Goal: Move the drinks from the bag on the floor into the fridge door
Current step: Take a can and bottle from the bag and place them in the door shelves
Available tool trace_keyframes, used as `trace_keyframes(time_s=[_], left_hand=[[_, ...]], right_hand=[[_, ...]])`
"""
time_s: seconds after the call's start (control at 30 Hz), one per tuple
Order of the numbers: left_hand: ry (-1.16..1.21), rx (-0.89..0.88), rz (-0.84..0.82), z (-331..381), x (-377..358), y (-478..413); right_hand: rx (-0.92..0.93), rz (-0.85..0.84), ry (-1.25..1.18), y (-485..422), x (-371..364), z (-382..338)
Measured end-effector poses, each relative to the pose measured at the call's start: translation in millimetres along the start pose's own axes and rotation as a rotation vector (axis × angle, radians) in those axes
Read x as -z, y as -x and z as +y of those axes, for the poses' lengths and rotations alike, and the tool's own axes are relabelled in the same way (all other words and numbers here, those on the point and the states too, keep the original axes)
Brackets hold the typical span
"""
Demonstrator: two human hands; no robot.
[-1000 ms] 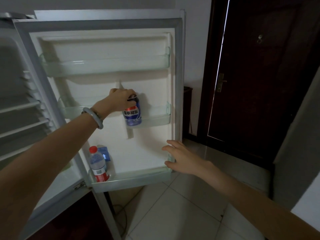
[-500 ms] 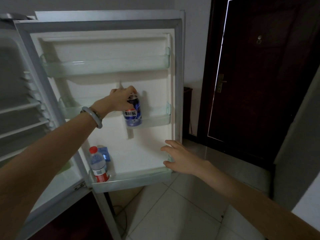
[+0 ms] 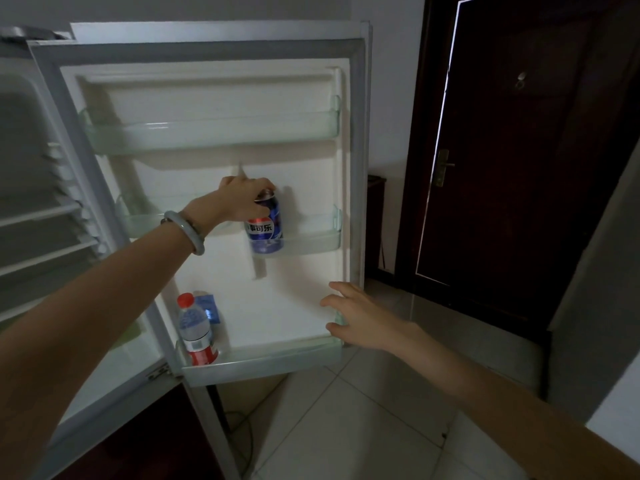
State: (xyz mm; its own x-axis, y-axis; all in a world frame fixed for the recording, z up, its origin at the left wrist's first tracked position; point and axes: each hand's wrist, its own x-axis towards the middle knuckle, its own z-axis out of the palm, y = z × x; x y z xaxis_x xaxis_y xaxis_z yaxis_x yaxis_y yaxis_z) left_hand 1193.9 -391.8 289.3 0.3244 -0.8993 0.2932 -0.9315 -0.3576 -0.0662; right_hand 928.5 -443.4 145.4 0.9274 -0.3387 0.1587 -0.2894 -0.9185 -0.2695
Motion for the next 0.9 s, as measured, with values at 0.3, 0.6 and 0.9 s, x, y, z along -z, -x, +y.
trace_keyframes(time_s=[0.3,0.6,0.9], left_hand=[[0.017,-0.117,0.2,3,-16,44],[-0.308,-0.219,0.221,-19,-67,172],[-0.294,0.168,-0.01,-43,-133,337]], right_hand=[[0.041,-0.026,-0.01,-10,-3,-7],[0.202,-0.092,-0.05,-48,-34,-46],[0.525,-0.261,-0.095,-75,-121,-127]])
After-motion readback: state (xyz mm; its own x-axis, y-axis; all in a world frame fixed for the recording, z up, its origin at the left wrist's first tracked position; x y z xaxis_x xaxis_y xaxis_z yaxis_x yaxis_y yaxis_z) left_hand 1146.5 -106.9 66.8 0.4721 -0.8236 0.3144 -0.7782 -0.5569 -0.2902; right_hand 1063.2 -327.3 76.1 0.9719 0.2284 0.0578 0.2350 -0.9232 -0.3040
